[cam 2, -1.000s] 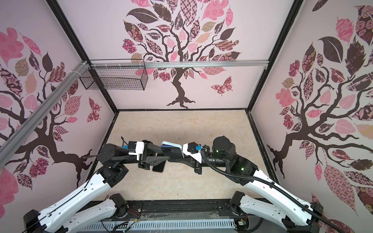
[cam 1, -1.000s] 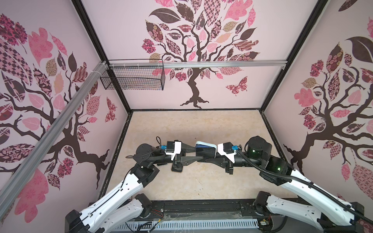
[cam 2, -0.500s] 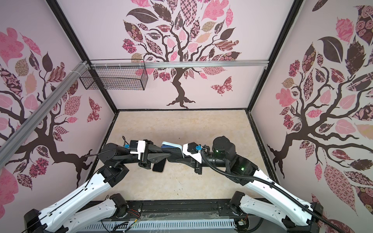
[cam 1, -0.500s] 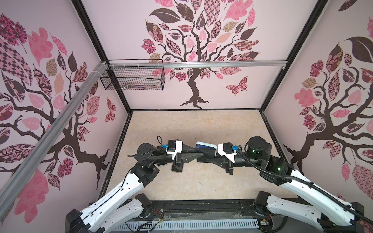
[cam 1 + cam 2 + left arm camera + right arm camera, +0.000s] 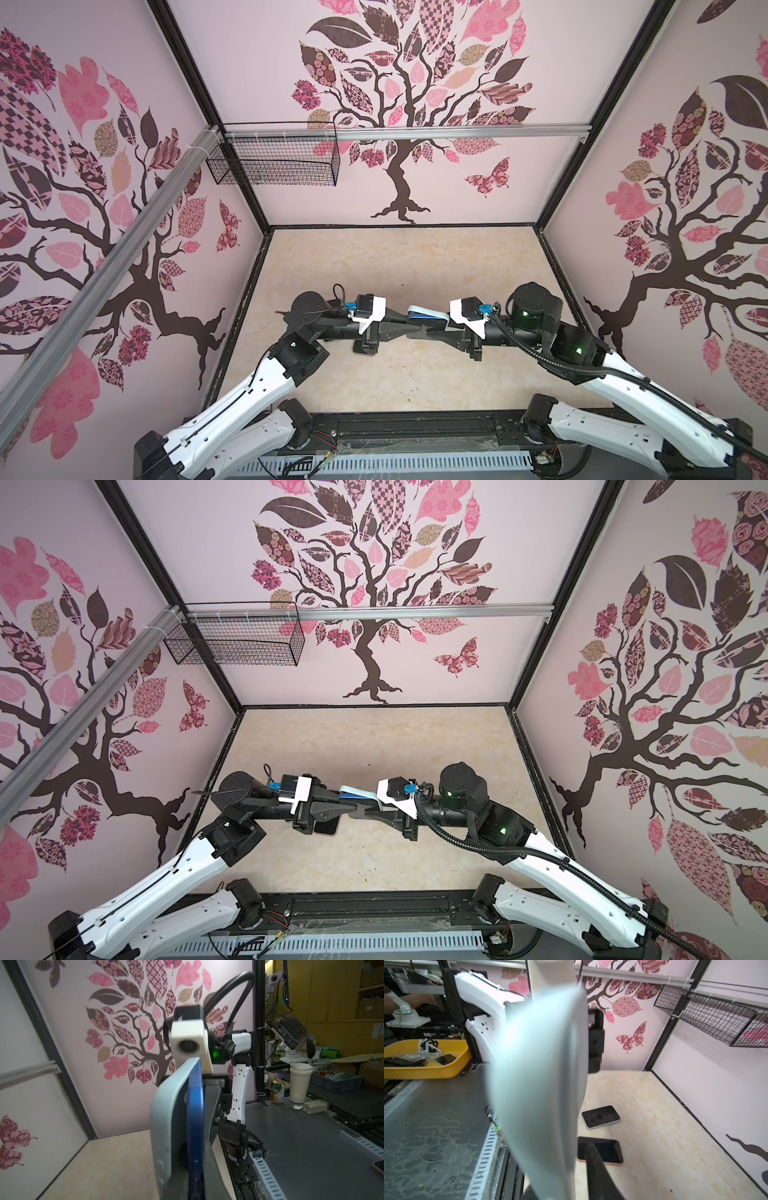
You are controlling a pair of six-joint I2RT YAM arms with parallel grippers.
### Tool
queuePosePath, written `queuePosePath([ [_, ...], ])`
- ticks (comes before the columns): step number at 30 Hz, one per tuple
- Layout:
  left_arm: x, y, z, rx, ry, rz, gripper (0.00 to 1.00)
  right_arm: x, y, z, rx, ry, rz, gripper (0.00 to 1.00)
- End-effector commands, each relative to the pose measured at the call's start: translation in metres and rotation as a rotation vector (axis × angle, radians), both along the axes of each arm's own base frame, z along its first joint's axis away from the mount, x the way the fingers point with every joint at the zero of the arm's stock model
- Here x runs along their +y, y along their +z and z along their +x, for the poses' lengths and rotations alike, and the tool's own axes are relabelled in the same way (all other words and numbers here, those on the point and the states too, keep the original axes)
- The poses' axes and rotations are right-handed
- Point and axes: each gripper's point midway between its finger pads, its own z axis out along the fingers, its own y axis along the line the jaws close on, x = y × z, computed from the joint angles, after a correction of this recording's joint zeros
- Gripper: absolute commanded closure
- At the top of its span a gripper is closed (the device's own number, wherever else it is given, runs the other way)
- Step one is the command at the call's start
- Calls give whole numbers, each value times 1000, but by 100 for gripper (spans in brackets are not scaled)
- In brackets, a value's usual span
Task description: Take the phone out of the phone case
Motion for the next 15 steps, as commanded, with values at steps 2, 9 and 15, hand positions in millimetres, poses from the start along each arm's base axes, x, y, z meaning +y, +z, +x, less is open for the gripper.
queuePosePath([
  [2, 3, -16, 4, -38, 53, 80, 100, -13, 23, 2, -48, -62, 55, 61],
  [9, 13, -26, 17, -138, 183, 168, 100, -20, 14, 11, 29, -139, 62, 53],
  [15, 17, -37, 17, -239, 194, 291, 100, -11, 17, 18, 137, -153, 19, 50],
])
